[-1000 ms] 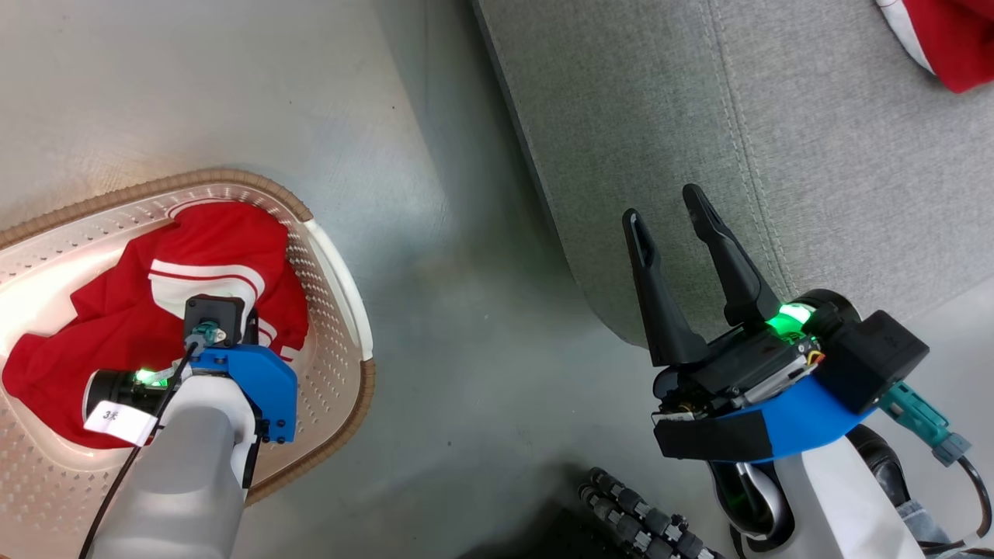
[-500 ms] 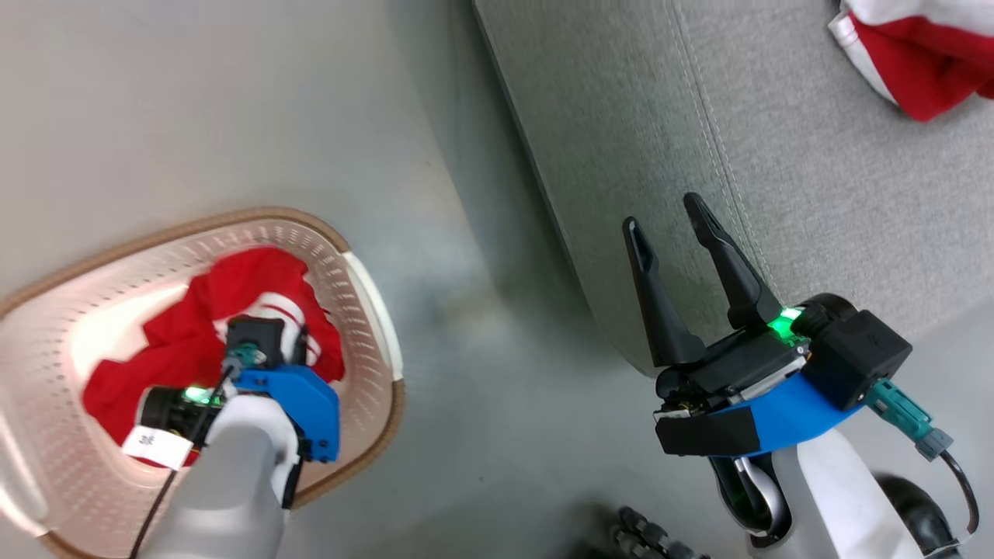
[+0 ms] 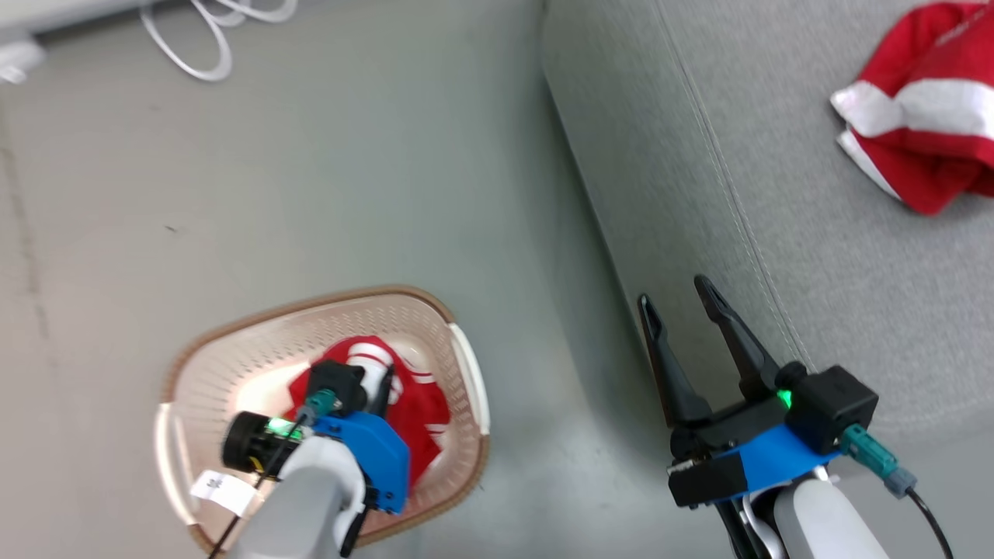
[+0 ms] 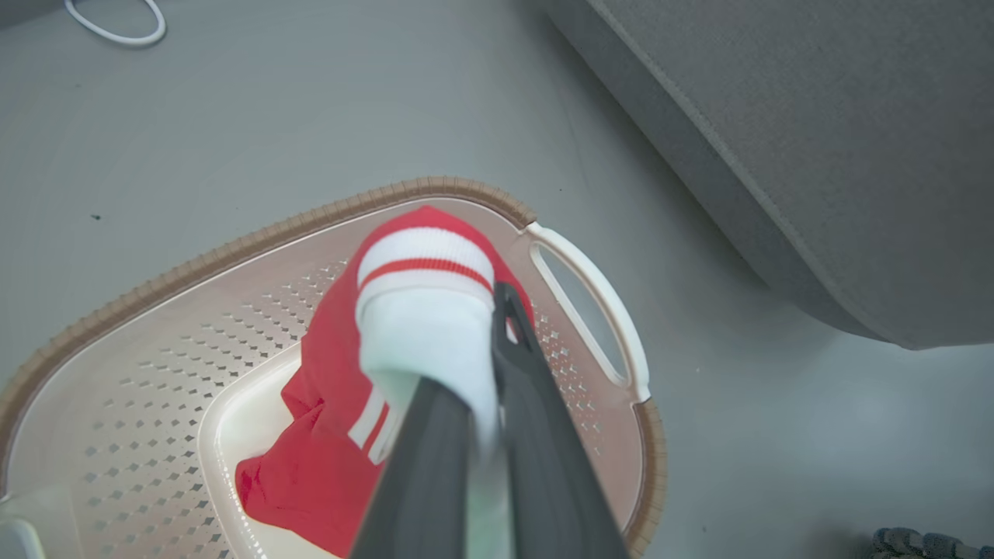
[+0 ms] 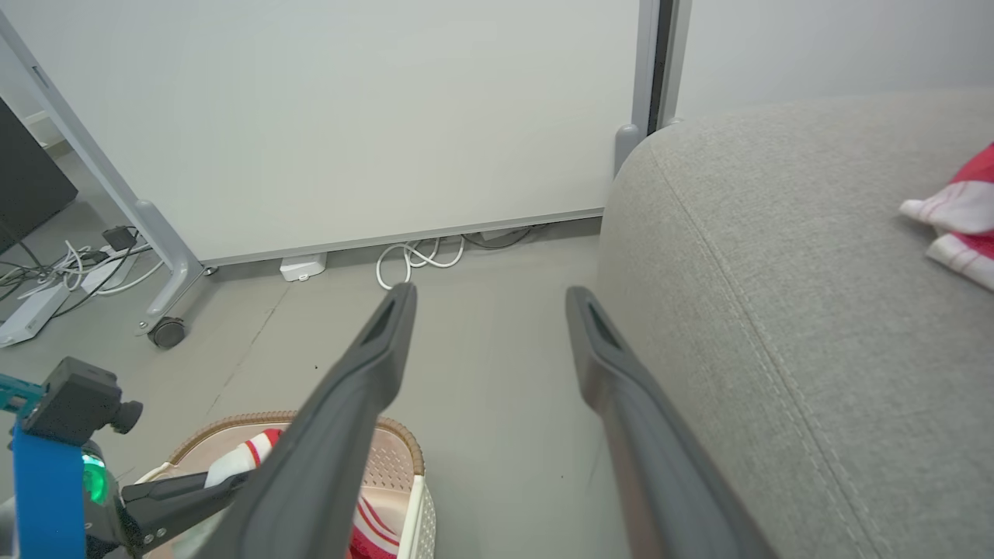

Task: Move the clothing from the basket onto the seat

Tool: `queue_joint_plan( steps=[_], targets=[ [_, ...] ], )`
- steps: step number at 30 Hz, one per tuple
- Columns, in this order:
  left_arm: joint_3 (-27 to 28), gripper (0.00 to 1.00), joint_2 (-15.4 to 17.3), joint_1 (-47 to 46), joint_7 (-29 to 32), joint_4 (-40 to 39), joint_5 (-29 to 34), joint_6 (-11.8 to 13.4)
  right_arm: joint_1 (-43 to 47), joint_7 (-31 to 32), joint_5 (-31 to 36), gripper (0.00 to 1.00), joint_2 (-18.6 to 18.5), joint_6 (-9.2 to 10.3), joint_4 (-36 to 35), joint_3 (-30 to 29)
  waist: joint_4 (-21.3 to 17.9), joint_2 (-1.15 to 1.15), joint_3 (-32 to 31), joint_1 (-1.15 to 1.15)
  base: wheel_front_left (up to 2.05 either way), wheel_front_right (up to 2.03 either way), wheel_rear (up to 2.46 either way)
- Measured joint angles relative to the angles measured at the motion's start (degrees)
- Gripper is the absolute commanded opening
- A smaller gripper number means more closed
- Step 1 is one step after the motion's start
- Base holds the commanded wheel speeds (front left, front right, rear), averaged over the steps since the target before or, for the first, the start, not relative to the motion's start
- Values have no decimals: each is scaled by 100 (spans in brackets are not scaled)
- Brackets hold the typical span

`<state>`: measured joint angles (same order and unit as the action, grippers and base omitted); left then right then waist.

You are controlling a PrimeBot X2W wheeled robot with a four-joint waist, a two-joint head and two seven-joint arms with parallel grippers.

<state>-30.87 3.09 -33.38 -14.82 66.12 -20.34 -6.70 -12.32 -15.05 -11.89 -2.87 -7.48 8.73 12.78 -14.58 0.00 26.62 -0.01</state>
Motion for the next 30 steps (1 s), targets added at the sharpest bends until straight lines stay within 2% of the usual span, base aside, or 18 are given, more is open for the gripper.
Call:
queue_joint_plan(
  steps=[14, 23, 30],
  targets=[
    [-1283, 0, -14, 338, 9, -1189, -999, -40, 612, 21, 229, 100, 1, 0, 396, -276, 933, 0, -1400, 0, 0, 0, 0],
    [-1661, 0, -18, 246, -9, -1893, -1402, 77, 872, 146, 225, 100, 1, 0, 422, -265, 1436, 0, -2090, 0, 0, 0, 0],
    [-1941, 0, -19, 98, -11, -2334, -1646, 104, 1062, 260, 216, 100, 1, 0, 422, -230, 1641, 0, -2491, 0, 0, 0, 0]
  ],
)
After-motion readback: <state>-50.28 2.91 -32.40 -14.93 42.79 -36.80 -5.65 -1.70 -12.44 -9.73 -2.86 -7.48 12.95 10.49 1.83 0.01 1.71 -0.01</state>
